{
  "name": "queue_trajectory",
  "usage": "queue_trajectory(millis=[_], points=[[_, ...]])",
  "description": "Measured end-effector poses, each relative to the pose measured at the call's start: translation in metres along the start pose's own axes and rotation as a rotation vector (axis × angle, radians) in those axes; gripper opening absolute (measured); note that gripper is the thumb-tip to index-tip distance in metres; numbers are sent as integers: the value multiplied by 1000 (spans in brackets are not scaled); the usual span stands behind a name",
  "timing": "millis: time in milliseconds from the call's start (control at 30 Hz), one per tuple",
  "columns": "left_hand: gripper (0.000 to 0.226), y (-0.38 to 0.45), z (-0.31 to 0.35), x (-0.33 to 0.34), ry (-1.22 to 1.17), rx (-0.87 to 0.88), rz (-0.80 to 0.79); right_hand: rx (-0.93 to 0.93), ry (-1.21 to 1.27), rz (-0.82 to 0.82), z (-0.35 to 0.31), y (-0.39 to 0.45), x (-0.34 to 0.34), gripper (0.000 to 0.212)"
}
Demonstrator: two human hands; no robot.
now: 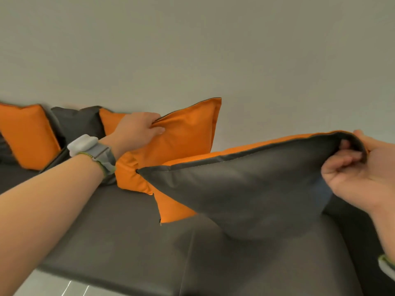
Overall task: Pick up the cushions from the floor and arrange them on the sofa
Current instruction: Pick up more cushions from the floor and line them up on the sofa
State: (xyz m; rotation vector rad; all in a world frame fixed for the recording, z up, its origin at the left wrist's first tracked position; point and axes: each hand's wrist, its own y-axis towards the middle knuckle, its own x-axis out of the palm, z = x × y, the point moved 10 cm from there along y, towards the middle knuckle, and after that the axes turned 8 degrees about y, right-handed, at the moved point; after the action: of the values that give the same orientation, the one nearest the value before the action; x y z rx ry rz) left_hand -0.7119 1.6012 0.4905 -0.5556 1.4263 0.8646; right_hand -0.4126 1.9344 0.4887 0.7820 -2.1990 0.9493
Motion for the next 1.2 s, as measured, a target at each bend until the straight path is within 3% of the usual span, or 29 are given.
queue_trajectory(millis=[33,200,300,433,533,667,800,1067,1133,1200], points=[[36,1,-11,0,-1,8,12,13,-21,41,11,7,8,26],[28,24,-70,3,62,101,65,-14,6,88,52,72,73,34],[28,55,-109,16,29,93,73,-75,45,196,67,130,96,37],[32,103,-155,66,11,30,-28,-135,-1,401,91,213,82,33],[25,127,-181,111,53,-21,-82,-157,-45,469,98,259,55,30],[17,161,-221,169,139,-111,-213,-138,-118,458,107,313,51,29],[37,171,-240,231,189,-137,-378,-129,-132,411,118,349,70,30],[31,228,-237,249,339,-235,-94,-148,-148,414,119,399,72,32],[40,234,-216,243,261,-258,-62,-143,-161,422,119,403,74,33],[41,239,-175,240,10,-224,-27,-137,-208,413,118,403,76,36]])
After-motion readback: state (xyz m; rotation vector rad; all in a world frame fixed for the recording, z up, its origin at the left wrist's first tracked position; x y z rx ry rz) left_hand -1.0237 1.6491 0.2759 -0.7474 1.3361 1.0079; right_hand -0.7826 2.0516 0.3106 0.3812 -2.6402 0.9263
